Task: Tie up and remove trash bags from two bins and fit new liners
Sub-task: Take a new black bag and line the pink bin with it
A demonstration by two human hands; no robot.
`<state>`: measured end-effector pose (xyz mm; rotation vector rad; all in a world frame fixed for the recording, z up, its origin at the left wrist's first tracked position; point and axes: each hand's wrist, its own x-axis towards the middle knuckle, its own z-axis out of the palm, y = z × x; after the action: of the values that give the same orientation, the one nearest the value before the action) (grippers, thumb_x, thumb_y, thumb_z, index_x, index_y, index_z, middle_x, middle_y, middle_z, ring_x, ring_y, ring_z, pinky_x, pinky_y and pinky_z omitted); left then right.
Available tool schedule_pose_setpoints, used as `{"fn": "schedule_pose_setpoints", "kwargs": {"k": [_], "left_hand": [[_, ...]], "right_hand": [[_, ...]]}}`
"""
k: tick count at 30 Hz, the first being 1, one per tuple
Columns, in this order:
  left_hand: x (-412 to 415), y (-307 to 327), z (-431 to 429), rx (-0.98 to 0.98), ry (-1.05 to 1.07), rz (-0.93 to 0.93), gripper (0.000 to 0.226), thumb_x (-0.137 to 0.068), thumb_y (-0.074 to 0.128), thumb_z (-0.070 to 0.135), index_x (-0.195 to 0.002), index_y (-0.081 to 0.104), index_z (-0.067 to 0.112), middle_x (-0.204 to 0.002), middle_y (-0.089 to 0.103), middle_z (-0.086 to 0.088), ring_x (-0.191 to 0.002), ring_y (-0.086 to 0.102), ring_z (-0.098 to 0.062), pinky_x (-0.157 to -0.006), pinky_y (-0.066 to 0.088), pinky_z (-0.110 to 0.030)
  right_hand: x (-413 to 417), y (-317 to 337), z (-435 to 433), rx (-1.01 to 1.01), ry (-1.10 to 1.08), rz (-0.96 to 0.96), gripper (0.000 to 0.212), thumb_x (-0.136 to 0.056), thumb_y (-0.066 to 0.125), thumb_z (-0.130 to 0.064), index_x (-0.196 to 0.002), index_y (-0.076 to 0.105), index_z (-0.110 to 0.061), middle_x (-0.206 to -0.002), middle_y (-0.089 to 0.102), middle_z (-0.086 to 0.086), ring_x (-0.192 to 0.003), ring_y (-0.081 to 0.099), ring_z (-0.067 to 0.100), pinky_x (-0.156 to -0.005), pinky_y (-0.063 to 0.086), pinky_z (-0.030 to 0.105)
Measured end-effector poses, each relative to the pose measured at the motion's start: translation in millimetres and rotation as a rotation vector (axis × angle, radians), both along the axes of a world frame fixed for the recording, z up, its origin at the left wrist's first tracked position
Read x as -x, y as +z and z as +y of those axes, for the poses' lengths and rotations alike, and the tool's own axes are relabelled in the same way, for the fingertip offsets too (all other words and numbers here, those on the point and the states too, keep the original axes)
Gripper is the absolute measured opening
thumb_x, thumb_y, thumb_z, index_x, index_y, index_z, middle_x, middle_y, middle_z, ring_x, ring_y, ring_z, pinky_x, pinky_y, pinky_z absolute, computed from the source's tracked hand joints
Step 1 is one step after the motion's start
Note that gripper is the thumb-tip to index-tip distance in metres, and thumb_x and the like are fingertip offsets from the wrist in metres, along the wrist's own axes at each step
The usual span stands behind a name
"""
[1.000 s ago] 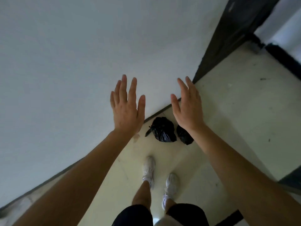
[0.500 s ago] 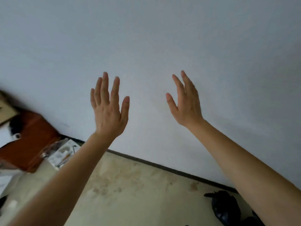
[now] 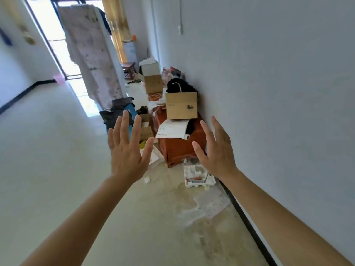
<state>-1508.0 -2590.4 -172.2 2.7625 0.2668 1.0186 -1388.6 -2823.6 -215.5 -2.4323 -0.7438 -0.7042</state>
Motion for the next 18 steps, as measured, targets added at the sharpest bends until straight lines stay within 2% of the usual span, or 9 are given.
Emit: {"fn": "schedule_pose_setpoints", "kwargs": {"k": [3,7,11,13,18], "left_hand": [[-16.3,-7.4,53.7,0.032,0.11,-0.007,0.069,-0.099,0.02,0.058,-0.155,0.021,0.018,-0.165,0.009,-0.011,-0.152,0.007,-0.029,-0.12,0.012,-0.055],[-72.0,-23.1,124.8,0.031,0.208,0.017,0.072,-0.098,0.015,0.061,-0.156,0.019,0.019,-0.165,0.007,-0.01,-0.152,0.005,-0.028,-0.12,0.011,-0.055],[-148.4,-26.5,186.1,0.052,0.304,0.061,0.069,-0.099,0.018,0.059,-0.157,0.014,0.022,-0.166,0.002,-0.006,-0.152,0.002,-0.026,-0.121,0.01,-0.054],[-180.6,-22.5,219.2,0.041,0.356,0.09,0.068,-0.099,0.017,0.059,-0.157,0.011,0.025,-0.166,-0.001,-0.005,-0.153,0.0,-0.025,-0.121,0.009,-0.053],[-223.0,-12.1,322.2,0.002,0.485,0.138,0.068,-0.099,0.02,0.058,-0.158,0.012,0.025,-0.166,0.0,-0.006,-0.153,0.001,-0.026,-0.121,0.01,-0.054]], "right_hand": [[-44.7,-8.8,79.1,0.014,0.122,0.017,0.065,-0.097,0.042,-0.055,-0.153,0.024,-0.027,-0.161,0.02,0.01,-0.146,0.026,0.027,-0.116,0.024,0.039],[-112.2,-23.9,171.1,0.0,0.252,0.048,0.065,-0.098,0.04,-0.056,-0.154,0.024,-0.028,-0.163,0.014,0.008,-0.148,0.021,0.025,-0.116,0.021,0.039],[-197.2,-28.4,250.8,0.011,0.331,0.087,0.067,-0.099,0.041,-0.054,-0.156,0.02,-0.027,-0.166,0.008,0.007,-0.151,0.014,0.023,-0.118,0.02,0.041],[-238.5,-21.0,295.2,0.026,0.373,0.096,0.067,-0.098,0.041,-0.055,-0.156,0.021,-0.028,-0.165,0.011,0.007,-0.15,0.017,0.025,-0.118,0.023,0.042],[-310.0,-8.2,429.8,0.049,0.477,0.142,0.068,-0.098,0.039,-0.057,-0.156,0.017,-0.028,-0.166,0.009,0.004,-0.151,0.017,0.024,-0.119,0.019,0.041]]}}
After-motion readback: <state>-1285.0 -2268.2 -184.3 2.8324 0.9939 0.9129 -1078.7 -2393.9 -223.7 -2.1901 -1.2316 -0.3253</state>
